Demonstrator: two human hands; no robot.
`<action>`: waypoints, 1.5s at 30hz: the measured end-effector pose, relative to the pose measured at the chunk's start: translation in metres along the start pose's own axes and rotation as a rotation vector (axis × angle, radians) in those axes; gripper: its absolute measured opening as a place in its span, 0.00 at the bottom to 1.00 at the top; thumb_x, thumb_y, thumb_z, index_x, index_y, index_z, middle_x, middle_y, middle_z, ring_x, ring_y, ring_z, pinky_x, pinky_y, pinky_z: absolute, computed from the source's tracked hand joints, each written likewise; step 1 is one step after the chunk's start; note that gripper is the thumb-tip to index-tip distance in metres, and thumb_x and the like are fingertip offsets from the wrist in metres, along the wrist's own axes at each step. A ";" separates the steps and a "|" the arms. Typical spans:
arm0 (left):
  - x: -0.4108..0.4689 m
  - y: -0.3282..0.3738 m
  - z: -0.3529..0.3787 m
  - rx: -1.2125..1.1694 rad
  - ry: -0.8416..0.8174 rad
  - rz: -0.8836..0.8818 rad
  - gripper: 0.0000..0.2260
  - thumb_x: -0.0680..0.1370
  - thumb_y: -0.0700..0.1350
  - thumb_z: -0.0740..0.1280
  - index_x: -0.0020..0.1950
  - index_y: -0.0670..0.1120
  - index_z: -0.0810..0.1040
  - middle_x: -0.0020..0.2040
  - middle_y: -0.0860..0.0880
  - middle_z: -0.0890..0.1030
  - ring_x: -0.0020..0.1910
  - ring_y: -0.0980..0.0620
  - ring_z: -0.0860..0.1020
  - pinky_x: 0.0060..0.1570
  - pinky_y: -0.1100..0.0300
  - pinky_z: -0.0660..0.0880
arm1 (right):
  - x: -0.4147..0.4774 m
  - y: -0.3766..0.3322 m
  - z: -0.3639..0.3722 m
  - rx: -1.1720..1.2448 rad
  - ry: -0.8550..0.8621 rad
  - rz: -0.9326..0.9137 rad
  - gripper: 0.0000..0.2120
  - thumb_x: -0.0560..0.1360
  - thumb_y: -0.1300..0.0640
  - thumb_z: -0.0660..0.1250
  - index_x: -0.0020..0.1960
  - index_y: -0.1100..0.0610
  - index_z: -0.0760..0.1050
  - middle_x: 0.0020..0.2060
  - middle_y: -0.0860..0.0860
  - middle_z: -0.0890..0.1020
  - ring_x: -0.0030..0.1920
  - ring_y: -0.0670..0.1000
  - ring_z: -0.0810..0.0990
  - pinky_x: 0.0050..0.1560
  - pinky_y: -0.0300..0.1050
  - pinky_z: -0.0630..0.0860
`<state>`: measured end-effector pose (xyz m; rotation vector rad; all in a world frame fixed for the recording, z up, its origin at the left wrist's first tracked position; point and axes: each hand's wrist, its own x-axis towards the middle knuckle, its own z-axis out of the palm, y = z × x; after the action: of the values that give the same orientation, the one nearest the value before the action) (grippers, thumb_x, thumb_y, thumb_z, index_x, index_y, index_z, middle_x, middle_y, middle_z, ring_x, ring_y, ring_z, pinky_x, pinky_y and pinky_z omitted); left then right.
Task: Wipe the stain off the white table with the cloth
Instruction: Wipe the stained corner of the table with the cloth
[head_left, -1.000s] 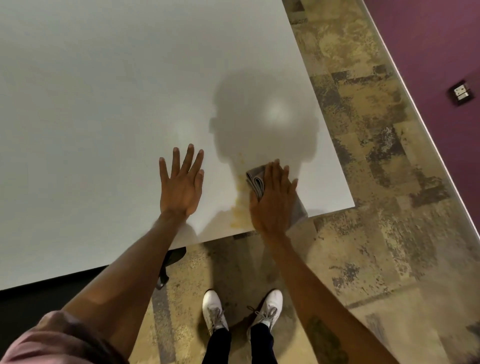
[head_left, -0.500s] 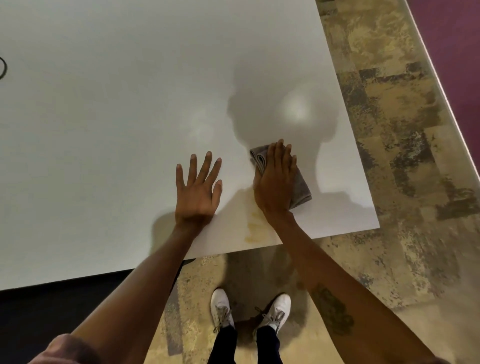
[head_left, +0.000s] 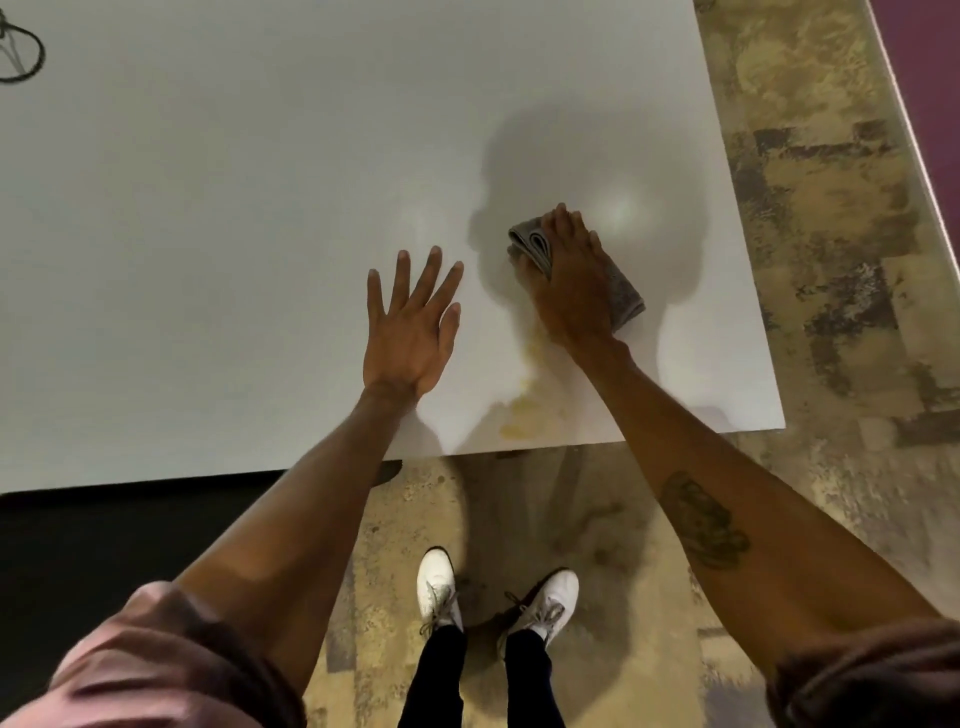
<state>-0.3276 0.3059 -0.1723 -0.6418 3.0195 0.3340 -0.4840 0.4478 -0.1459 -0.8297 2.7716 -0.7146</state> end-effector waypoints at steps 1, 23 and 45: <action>-0.001 0.000 0.000 0.001 0.001 -0.005 0.24 0.86 0.57 0.42 0.84 0.58 0.48 0.85 0.55 0.47 0.84 0.45 0.44 0.81 0.36 0.44 | -0.005 0.000 0.000 0.006 -0.011 -0.021 0.30 0.82 0.45 0.55 0.78 0.58 0.54 0.78 0.55 0.57 0.79 0.53 0.52 0.79 0.48 0.46; -0.022 0.032 -0.002 -0.074 0.006 -0.238 0.24 0.87 0.55 0.41 0.84 0.56 0.46 0.85 0.51 0.45 0.84 0.42 0.41 0.80 0.35 0.42 | -0.137 0.004 0.016 -0.151 -0.084 -0.505 0.29 0.76 0.45 0.64 0.73 0.54 0.65 0.75 0.52 0.66 0.76 0.53 0.61 0.76 0.51 0.59; -0.031 0.038 -0.002 -0.083 -0.007 -0.236 0.25 0.87 0.56 0.41 0.84 0.55 0.45 0.85 0.51 0.44 0.84 0.43 0.40 0.80 0.35 0.43 | -0.150 0.064 -0.033 -0.243 -0.301 -0.905 0.23 0.79 0.49 0.59 0.73 0.44 0.66 0.77 0.44 0.62 0.78 0.47 0.55 0.76 0.53 0.54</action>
<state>-0.3151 0.3518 -0.1605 -0.9887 2.8927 0.4502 -0.3989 0.5907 -0.1459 -2.0817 2.1460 -0.2934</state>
